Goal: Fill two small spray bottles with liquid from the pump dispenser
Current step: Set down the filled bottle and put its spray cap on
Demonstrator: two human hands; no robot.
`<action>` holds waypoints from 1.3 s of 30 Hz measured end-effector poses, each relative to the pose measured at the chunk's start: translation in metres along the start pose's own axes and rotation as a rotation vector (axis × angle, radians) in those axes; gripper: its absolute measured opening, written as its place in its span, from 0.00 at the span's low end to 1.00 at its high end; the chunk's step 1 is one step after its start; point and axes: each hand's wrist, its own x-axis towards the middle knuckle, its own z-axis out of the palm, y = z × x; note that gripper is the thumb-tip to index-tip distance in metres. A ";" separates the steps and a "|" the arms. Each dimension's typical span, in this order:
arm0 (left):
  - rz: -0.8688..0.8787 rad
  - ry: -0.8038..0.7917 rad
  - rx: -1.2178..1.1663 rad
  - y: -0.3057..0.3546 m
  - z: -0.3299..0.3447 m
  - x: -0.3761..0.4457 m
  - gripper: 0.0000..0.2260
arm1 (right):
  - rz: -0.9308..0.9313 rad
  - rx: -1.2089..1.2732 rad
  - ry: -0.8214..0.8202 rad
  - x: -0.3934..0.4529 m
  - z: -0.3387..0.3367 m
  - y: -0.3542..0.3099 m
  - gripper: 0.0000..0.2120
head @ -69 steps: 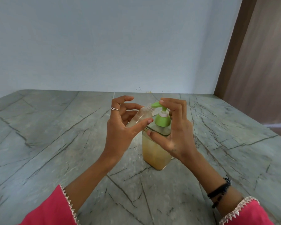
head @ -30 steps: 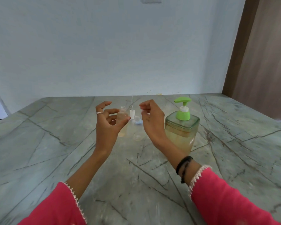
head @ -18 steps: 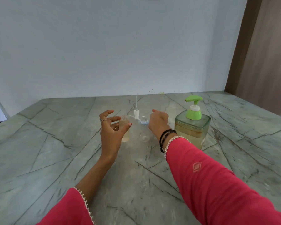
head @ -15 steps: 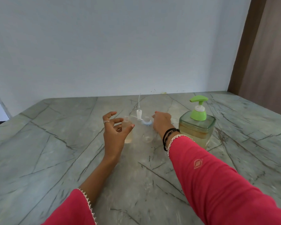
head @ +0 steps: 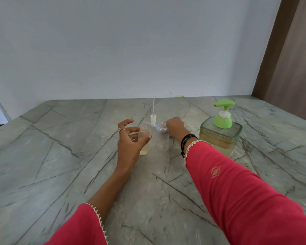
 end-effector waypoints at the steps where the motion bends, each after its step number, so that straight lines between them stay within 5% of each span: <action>1: -0.007 -0.002 -0.006 0.000 0.000 0.000 0.28 | 0.000 0.031 -0.017 -0.002 0.001 -0.003 0.11; 3: -0.023 -0.004 -0.022 0.000 -0.001 0.001 0.28 | -0.036 -0.001 -0.030 -0.007 -0.002 -0.008 0.05; 6: -0.046 -0.028 -0.052 -0.001 -0.002 0.001 0.28 | -0.052 -0.039 0.019 0.002 -0.004 -0.008 0.13; 8: -0.062 -0.046 -0.064 -0.001 -0.003 0.001 0.28 | -0.092 -0.049 0.044 -0.010 -0.010 -0.017 0.05; 17: -0.095 -0.081 -0.083 0.008 0.001 -0.004 0.28 | -0.581 -0.424 0.199 -0.074 -0.038 -0.041 0.11; 22: -0.117 -0.105 -0.087 0.014 0.007 -0.007 0.27 | -0.836 -0.352 0.270 -0.120 -0.061 -0.048 0.05; 39: -0.106 -0.171 -0.119 0.011 0.011 -0.009 0.28 | -0.769 -0.235 0.180 -0.163 -0.109 -0.029 0.07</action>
